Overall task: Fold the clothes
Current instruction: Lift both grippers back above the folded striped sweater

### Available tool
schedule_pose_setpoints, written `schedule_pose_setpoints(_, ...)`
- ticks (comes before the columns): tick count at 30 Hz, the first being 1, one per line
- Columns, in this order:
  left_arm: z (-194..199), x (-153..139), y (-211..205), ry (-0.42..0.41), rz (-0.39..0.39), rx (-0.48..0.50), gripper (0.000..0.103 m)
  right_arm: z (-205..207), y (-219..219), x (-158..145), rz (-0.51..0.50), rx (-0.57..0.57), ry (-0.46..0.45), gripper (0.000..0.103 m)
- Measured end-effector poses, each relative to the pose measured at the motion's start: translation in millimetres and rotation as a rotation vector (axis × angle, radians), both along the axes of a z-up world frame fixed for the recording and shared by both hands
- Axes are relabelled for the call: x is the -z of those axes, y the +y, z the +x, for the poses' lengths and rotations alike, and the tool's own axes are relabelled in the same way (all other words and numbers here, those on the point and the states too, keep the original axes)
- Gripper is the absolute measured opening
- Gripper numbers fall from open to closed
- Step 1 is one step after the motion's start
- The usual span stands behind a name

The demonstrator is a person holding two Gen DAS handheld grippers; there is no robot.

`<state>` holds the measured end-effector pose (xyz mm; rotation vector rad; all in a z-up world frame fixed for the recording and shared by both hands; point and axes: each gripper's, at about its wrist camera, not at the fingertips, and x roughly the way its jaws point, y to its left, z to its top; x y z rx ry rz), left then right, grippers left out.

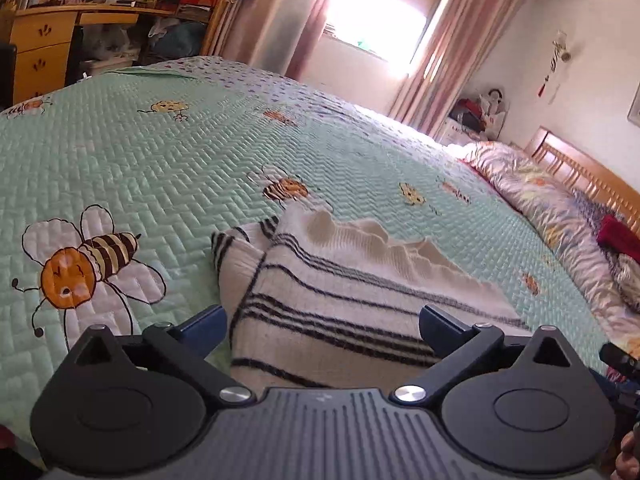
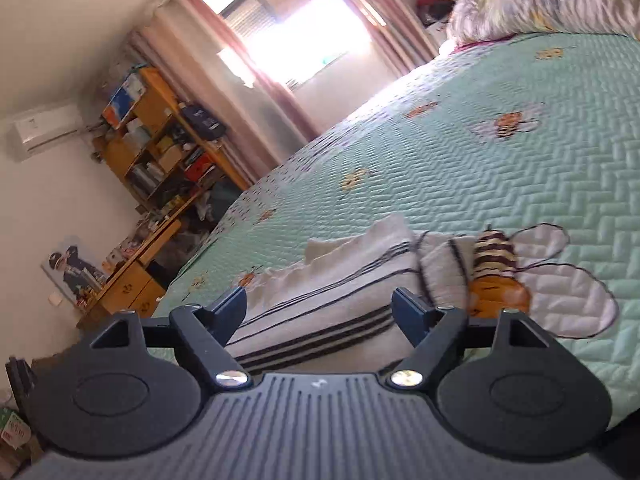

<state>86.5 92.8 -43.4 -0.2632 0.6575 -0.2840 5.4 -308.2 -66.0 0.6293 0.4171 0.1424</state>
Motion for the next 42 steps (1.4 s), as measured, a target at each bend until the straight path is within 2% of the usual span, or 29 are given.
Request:
schedule_pose_setpoints(4,-22.4,13.6,-35.1,0.033,0.129,0.075,0.102,15.0,49.4,4.2,-0.149,-0.099,0.067,0.081)
schedule_pose_setpoints(8,-40.4,13.4,-56.7,0.044,0.16,0.145,0.102,12.4,71.3,-1.2,-0.258,-0.099,0.121,0.081)
schedule_pose_setpoints(12,-44.4,-4.6,-68.6,0.024,0.202,0.14,0.102,13.1,80.9,-18.6,-0.35,-0.055,0.171,0.082)
schedule_pose_setpoints(16,-47.1,-23.2,-74.4,-0.002,0.22,0.13,0.102,18.4,86.2,-36.4,-0.382,-0.004,0.203,0.084)
schedule_pose_setpoints(20,-51.4,-36.3,-76.6,-0.014,0.235,0.102,0.102,21.0,97.5,-46.6,-0.455,0.004,0.22,0.085)
schedule_pose_setpoints(23,-59.0,-43.7,-73.9,-0.024,0.233,0.089,0.102,19.6,104.4,-53.1,-0.471,0.002,0.241,0.085)
schedule_pose_setpoints(42,-101.9,-64.6,-63.7,-0.08,0.221,0.075,0.102,-23.1,127.8,-76.8,-0.559,0.001,0.196,0.085)
